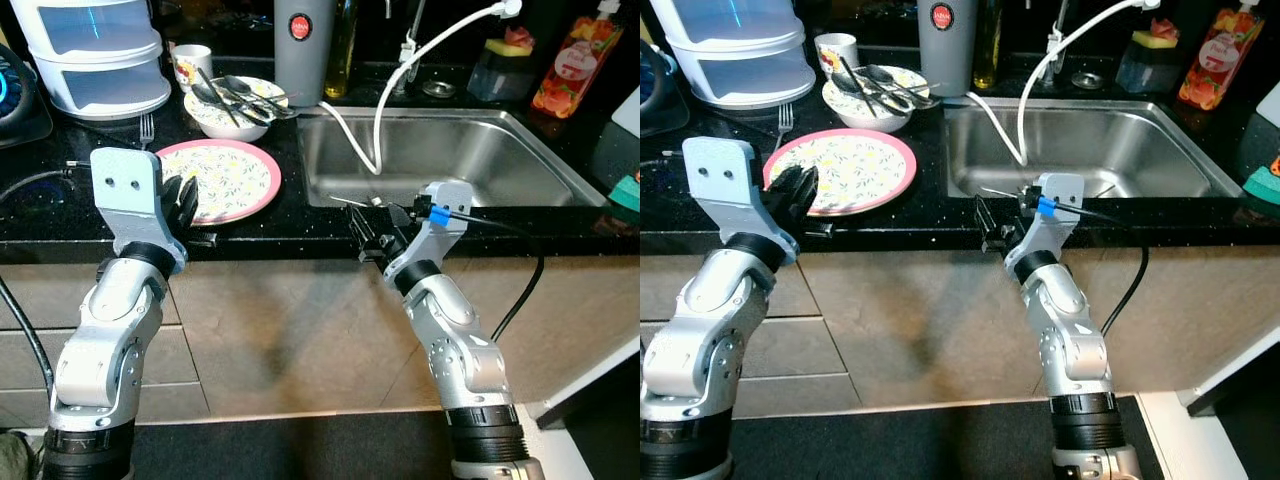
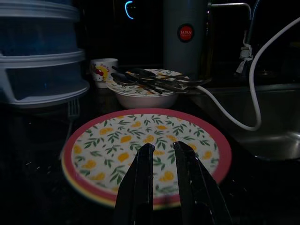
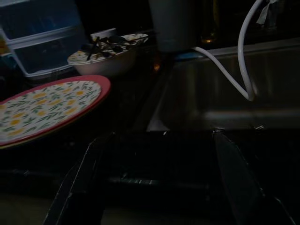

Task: Kitchen organization

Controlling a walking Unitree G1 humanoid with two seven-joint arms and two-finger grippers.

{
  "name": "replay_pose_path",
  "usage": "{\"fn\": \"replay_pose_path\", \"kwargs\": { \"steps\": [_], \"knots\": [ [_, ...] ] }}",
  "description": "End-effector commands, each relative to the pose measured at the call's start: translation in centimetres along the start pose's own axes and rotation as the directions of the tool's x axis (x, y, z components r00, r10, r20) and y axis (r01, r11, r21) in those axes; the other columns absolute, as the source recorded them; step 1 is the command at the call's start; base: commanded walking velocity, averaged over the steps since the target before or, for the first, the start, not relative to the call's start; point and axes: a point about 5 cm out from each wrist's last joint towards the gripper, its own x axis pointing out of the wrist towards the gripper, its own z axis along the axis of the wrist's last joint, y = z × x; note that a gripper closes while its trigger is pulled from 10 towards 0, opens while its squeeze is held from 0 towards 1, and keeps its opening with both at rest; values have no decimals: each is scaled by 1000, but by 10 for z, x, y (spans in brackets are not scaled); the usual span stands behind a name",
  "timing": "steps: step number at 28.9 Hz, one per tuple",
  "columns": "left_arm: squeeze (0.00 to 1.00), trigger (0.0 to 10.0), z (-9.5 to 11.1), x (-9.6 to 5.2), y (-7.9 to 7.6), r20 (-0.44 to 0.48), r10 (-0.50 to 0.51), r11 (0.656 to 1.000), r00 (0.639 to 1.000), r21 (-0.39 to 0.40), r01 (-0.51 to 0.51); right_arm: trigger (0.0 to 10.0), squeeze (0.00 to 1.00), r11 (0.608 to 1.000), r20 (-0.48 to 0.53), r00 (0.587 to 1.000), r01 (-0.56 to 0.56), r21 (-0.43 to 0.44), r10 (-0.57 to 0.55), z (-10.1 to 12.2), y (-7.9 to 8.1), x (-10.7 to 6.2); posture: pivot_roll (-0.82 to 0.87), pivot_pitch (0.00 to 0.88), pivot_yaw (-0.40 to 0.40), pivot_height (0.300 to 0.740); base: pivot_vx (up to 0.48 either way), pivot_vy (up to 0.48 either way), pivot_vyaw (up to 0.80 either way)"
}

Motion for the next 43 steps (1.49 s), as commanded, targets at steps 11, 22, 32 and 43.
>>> {"fn": "replay_pose_path", "kwargs": {
  "steps": [11,22,32,43],
  "knots": [
    [0,10000,-3,-2,-3,-15,-13,1000,1000,-8,13,10000,0,1000,-2,1000,2,1,-2,1,-1,-1,6,124,-33,740,-275,0,0],
    [0,10000,-4,-3,-2,-20,-9,1000,1000,-6,8,10000,0,1000,-5,1000,1,-2,-1,1,-1,-1,4,126,-36,740,-268,0,0],
    [0,10000,-42,-10,3,-203,25,998,979,-44,-34,10000,0,999,-75,997,32,-43,-35,-9,-4,-2,3,126,-34,740,0,0,0],
    [0,10000,-128,-51,2,-499,-6,999,866,-44,-18,10000,0,977,-474,856,151,-149,-205,-101,-43,-45,-1,126,-32,740,0,0,0]
  ]
}}
